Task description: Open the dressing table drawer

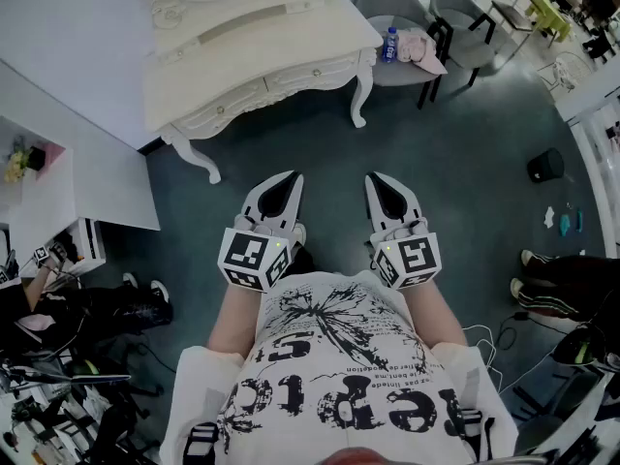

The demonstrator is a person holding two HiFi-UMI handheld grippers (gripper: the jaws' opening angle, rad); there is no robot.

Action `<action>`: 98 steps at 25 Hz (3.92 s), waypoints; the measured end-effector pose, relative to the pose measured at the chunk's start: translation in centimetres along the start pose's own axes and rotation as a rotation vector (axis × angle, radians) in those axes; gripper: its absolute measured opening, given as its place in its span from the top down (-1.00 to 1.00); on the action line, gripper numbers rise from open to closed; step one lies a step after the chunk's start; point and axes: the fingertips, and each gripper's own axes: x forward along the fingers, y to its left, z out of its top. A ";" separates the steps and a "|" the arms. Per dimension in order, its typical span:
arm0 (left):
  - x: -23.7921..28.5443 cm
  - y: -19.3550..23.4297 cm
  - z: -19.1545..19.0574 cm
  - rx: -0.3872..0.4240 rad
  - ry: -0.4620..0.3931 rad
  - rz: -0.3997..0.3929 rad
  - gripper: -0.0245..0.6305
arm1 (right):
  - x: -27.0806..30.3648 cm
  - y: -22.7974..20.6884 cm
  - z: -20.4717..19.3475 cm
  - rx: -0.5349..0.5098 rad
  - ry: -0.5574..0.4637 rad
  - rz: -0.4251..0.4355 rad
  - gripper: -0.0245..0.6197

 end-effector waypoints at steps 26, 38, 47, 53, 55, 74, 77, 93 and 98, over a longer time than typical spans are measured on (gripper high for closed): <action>8.3 10.4 0.0 -0.023 0.026 -0.081 0.90 | 12.6 -2.9 -1.8 0.017 0.079 -0.082 0.88; 14.2 25.1 3.0 -0.029 0.049 -0.035 0.90 | 28.3 -3.5 -0.4 -0.017 0.102 -0.063 0.88; 20.7 29.2 3.2 -0.041 0.034 0.110 0.90 | 36.5 -8.7 -0.8 -0.027 0.088 0.070 0.88; 27.9 30.5 5.0 -0.068 0.002 0.236 0.90 | 42.3 -15.7 0.8 -0.045 0.087 0.179 0.88; 30.4 30.6 5.6 -0.084 -0.012 0.277 0.90 | 44.0 -18.1 1.3 -0.053 0.091 0.221 0.88; 43.2 39.1 5.8 -0.141 0.031 0.411 0.90 | 59.1 -29.8 -1.4 -0.073 0.208 0.205 0.87; 44.9 42.3 6.2 -0.139 0.025 0.393 0.90 | 62.0 -30.2 -1.9 -0.063 0.229 0.190 0.87; 51.1 53.1 4.3 -0.086 0.027 0.328 0.90 | 74.1 -30.1 -7.9 -0.053 0.356 0.209 0.87; 51.6 53.4 2.2 -0.115 0.039 0.341 0.90 | 75.7 -31.2 -12.1 -0.062 0.437 0.204 0.86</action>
